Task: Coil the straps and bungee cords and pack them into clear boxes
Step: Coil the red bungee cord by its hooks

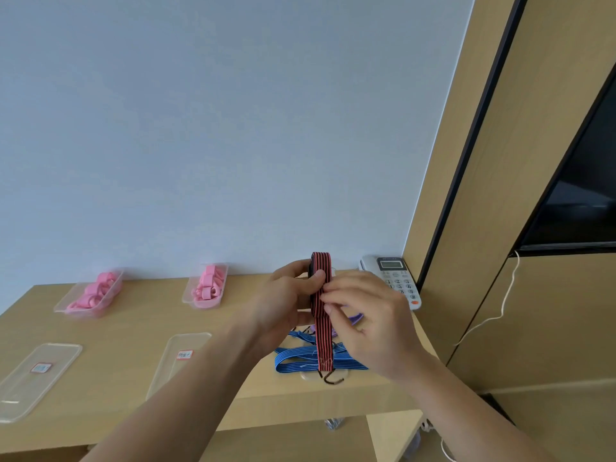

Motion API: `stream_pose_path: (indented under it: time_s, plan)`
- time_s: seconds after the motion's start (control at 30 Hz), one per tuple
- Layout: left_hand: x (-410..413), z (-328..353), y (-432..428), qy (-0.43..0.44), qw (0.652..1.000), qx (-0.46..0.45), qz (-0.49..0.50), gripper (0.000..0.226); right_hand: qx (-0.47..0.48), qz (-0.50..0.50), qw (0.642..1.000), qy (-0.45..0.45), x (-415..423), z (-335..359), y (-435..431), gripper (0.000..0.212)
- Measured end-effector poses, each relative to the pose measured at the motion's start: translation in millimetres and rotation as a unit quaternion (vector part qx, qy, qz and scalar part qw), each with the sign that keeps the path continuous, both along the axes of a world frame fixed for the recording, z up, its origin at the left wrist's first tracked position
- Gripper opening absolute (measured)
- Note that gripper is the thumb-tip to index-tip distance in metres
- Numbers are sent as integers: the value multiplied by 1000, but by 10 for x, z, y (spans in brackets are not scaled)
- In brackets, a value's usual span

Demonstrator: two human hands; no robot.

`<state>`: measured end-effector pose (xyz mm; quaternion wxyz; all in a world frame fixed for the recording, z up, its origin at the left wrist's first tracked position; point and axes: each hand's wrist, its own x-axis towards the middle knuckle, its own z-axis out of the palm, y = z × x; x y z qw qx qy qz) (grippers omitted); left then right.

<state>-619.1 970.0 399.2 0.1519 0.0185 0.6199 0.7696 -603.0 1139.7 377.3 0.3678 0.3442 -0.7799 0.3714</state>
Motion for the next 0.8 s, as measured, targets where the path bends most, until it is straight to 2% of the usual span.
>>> stream_pose_path:
  time_s: [0.1, 0.2, 0.27, 0.33, 0.43, 0.53, 0.7, 0.8]
  plan:
    - [23, -5, 8, 22, 1000, -12, -3, 23, -38, -23, 994, -100, -46, 113, 28, 32]
    - [35, 18, 11, 29, 999, -4, -11, 26, -52, -11, 958, -283, -108, 202, 43, 52]
    - [31, 24, 1, 33, 999, -5, -10, 29, -86, 47, 915, -392, -159, 246, 70, 48]
    - [36, 22, -16, 37, 999, -12, -12, 34, -142, 97, 878, -448, -188, 299, 96, 38]
    - [55, 12, -24, 43, 998, -28, -26, 38, -176, 123, 844, -492, -195, 377, 117, 31]
    - [86, 5, -7, 50, 997, -48, -38, 41, -162, 129, 839, -504, -188, 405, 108, 24]
    - [138, 24, 6, 37, 997, -30, -58, 43, -167, 121, 860, -467, -171, 451, 114, 23]
    - [150, -7, 24, 26, 997, -47, -57, 49, -141, 100, 889, -425, -186, 457, 110, 34]
